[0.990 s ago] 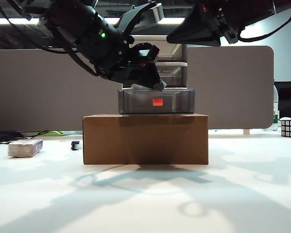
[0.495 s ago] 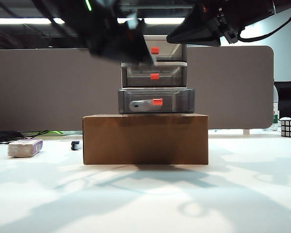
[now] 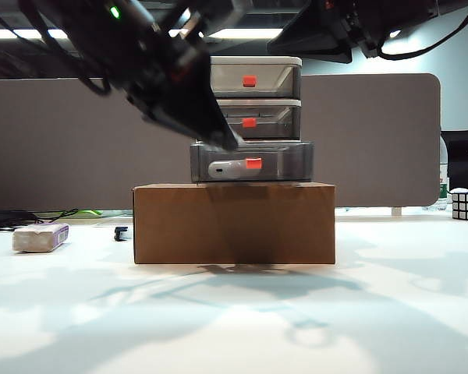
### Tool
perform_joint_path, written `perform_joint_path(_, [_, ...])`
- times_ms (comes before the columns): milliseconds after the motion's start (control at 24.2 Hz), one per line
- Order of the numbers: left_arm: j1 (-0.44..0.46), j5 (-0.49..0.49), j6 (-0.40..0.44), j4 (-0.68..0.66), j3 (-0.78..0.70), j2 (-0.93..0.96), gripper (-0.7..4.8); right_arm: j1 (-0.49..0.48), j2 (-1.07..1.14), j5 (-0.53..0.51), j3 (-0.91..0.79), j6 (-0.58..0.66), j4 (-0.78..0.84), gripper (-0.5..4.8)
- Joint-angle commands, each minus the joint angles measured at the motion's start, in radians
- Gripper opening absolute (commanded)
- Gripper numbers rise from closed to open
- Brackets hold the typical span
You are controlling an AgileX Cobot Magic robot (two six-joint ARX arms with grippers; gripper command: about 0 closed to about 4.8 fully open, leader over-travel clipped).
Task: Open the third layer of the drawer on the table, pick up the earphone case on the table and put it in, and finally close the drawer.
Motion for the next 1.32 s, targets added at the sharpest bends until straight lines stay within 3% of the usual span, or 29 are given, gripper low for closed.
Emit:
perform_joint_path(41, [-0.002,-0.026,0.005,0.073,0.002,0.048,-0.06,0.001,-0.005,-0.001,0.006,0.002,0.006,-0.06])
perform_joint_path(536, [-0.002,-0.225,0.004,0.29,0.002,0.1,-0.06,0.001,-0.005,0.016,0.006,-0.027,-0.058,-0.06])
perform_joint_path(1073, [0.0,-0.341,0.034,0.505,0.002,0.172,-0.06,0.0,-0.005,0.018,0.006,-0.053,-0.098,-0.06])
perform_joint_path(1320, [0.006,-0.356,0.033,0.499,0.002,0.172,-0.06,0.0,-0.023,0.024,0.006,-0.077,-0.107,-0.06])
